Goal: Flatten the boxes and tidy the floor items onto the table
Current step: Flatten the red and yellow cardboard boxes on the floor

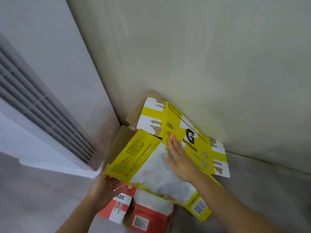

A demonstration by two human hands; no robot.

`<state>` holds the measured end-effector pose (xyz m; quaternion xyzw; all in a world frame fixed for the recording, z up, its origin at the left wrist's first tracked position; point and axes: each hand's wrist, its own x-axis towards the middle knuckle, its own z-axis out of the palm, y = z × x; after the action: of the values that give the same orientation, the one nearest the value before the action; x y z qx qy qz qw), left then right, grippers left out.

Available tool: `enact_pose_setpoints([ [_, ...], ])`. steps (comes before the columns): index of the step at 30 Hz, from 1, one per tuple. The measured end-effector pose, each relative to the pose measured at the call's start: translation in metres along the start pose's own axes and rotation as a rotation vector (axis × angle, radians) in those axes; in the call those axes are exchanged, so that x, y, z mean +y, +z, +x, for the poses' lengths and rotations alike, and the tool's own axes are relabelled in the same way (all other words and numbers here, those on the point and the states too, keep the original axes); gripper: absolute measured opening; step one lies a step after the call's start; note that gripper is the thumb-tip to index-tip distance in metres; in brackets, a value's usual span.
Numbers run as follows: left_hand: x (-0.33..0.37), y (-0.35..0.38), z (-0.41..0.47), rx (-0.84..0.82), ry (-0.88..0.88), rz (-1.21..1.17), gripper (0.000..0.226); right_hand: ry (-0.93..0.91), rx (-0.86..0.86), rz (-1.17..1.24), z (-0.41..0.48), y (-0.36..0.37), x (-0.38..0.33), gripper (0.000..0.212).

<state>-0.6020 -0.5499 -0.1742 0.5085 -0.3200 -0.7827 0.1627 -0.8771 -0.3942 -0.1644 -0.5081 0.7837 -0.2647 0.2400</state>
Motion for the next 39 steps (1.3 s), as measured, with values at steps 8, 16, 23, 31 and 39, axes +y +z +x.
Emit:
enact_pose_setpoints([
  [8, -0.074, -0.096, 0.034, 0.094, -0.075, -0.207, 0.082, 0.107, -0.337, -0.377, 0.012, 0.157, 0.022, 0.071],
  [16, -0.14, -0.133, 0.082, 0.256, -0.092, -0.133, 0.044, 0.177, -0.539, -0.428, 0.02, 0.241, 0.063, 0.077],
  [23, -0.104, -0.164, 0.129, 0.391, 0.032, 0.345, 0.034, 0.185, -0.553, -0.419, 0.021, 0.255, 0.078, 0.087],
  [31, -0.076, -0.125, 0.18, 0.385, 0.0, 0.782, 0.03, 0.084, -0.493, -0.552, -0.024, 0.286, 0.057, 0.109],
  [39, -0.139, -0.144, 0.105, 0.498, -0.049, 0.44, 0.03, -0.258, -0.359, -0.645, -0.074, 0.308, 0.039, 0.101],
])
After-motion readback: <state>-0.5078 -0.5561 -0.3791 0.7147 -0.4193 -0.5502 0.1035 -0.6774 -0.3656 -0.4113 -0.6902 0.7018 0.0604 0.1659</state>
